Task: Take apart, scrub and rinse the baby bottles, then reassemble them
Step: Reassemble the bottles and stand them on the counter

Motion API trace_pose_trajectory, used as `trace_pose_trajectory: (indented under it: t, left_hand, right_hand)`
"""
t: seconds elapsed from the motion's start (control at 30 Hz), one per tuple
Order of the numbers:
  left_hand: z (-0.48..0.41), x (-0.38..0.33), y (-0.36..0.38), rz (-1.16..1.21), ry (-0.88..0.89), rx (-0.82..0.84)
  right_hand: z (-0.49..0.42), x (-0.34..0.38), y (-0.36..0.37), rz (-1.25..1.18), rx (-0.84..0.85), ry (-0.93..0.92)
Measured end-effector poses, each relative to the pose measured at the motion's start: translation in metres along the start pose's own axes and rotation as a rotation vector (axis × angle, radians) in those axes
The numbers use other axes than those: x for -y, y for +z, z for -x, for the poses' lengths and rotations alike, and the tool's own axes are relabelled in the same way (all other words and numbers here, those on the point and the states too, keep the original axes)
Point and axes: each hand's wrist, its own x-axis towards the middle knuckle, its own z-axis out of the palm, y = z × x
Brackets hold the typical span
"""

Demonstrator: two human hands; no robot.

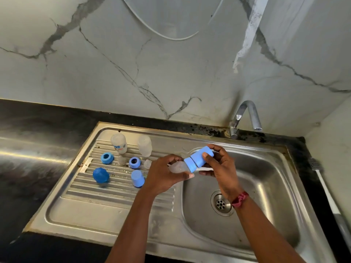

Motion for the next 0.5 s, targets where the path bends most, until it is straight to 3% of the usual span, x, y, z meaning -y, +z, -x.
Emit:
trace_pose_trajectory:
  t: [0.5]
  left_hand:
    - [0.0006, 0.0002, 0.0098, 0.026, 0.028, -0.052]
  right_hand:
    - [0.0051, -0.0027, 0.0036, -0.035, 0.041, 0.015]
